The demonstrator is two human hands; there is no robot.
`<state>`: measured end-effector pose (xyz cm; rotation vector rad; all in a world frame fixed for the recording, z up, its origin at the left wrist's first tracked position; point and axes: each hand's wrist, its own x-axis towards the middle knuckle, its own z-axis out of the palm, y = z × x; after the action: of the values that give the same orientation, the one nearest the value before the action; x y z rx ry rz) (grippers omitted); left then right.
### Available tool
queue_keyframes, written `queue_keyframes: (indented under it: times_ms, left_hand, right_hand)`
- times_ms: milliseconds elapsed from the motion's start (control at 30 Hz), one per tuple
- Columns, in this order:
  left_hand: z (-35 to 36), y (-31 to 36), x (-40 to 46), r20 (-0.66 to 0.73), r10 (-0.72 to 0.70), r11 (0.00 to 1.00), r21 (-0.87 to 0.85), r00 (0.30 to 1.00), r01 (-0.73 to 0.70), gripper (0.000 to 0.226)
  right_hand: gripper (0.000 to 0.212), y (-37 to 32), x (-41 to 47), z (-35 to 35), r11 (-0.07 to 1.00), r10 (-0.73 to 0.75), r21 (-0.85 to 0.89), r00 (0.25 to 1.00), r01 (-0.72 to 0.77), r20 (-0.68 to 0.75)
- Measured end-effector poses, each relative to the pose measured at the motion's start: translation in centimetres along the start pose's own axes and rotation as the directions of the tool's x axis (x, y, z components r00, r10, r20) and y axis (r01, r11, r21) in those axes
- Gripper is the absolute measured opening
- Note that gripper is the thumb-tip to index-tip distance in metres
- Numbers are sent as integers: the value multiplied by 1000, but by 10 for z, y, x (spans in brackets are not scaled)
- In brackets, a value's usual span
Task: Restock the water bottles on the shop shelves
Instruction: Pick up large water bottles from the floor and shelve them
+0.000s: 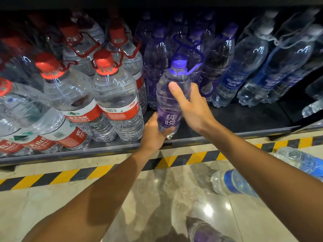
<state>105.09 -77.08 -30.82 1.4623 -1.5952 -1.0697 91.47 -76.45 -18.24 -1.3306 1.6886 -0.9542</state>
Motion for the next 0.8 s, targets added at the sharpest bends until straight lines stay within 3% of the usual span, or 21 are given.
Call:
queue_keyframes:
  times_ms: [267,400,633,700,800]
  left_hand:
    - [-19,0,4,92,-18,993,122,996,6,66]
    - [-19,8,-3,51,-16,983,184,999,6,64]
    - [-21,21,-12,136,-285,914,337,949,226,77]
    - [-31,24,-20,147,-301,889,400,942,222,80]
    - [-50,37,-36,106,-163,881,463,981,96,42]
  right_hand:
    - [79,-8,-4,25,999,27,47,999,-26,-35]
    - [86,-14,-4,22,997,60,53,998,-59,-15]
    - [121,-11,-15,-3,987,140,40,961,-154,238]
    - [112,-4,-27,-18,994,102,0,959,-106,264]
    - [74,8,-57,-41,998,49,-41,961,-39,271]
